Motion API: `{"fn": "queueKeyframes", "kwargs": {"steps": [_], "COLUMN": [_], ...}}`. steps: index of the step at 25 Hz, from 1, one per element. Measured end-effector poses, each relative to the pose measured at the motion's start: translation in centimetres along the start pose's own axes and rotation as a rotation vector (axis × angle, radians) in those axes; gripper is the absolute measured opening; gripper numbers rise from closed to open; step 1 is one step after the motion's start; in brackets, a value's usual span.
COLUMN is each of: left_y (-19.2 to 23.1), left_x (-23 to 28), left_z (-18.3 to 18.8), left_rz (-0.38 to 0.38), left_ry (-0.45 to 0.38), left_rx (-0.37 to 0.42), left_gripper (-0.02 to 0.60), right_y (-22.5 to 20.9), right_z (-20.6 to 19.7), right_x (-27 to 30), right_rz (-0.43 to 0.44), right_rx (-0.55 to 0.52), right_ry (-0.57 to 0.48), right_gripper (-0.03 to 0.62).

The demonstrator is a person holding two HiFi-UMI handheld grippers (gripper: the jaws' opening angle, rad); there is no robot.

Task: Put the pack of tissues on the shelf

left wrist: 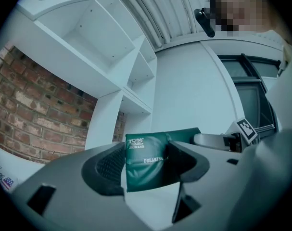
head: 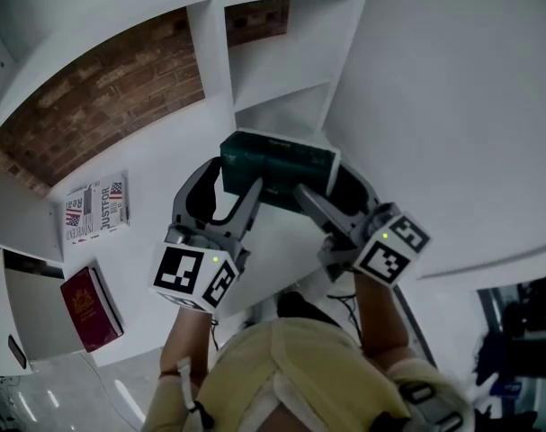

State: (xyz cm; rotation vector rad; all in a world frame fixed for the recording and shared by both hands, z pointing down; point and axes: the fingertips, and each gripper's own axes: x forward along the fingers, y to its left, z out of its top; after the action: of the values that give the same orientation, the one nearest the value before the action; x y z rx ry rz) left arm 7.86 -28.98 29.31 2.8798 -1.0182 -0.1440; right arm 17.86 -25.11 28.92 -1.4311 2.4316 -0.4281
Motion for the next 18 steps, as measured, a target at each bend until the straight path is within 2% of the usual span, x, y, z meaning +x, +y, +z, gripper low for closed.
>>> {"fn": "queueKeyframes", "kwargs": {"steps": [7, 18], "left_y": [0.4, 2.5], "left_x": [5.3, 10.5], "left_z": [0.7, 1.7], "left_rz": [0.073, 0.178], "left_ry": [0.0, -0.002], "left_rx": [0.037, 0.102], "left_gripper": [0.285, 0.285], "right_y": [-5.0, -9.7], "right_z": [2.8, 5.5], "right_x": [2.1, 6.0], "right_rz": [0.066, 0.138], "right_rx": [0.021, 0.021], "right_ry": [0.01, 0.01], "right_gripper": [0.337, 0.336]}}
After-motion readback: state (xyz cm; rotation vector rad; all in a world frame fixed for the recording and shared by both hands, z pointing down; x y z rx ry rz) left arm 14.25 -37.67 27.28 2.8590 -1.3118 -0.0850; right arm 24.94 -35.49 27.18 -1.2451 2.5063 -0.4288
